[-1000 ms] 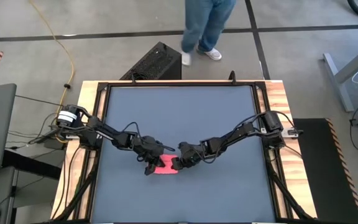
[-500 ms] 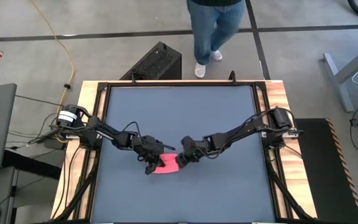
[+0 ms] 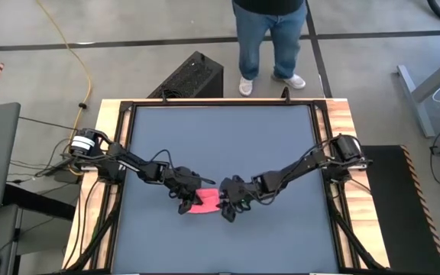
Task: Roll towel
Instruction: Roll the pink towel
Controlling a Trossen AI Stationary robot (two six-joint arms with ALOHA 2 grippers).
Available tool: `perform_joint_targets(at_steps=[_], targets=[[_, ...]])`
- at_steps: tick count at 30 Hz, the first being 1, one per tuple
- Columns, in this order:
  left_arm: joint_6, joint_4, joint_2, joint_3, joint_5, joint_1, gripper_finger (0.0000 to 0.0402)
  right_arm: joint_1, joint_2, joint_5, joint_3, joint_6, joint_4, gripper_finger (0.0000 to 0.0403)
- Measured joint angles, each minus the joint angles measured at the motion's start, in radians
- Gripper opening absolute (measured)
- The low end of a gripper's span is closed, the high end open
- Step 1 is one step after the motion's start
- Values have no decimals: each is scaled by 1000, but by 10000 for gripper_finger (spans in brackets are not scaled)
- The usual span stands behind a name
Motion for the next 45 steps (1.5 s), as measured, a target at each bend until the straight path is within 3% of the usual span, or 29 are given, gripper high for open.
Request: perform_joint_targets(at_steps=[6, 10, 22, 29, 45], targets=[[9, -3, 0, 0, 5, 0, 0, 22, 42, 13, 1, -294, 144, 214], [9, -3, 0, 0, 8, 0, 0, 20, 55, 10, 1, -378, 201, 214], [6, 5, 0, 0, 55, 14, 0, 12, 118, -2, 0, -434, 172, 214], [9, 12, -1, 0, 140, 42, 4, 13, 151, 0, 2, -401, 172, 203], [19, -154, -141, -2, 356, 234, 108, 14, 151, 7, 2, -396, 158, 123]])
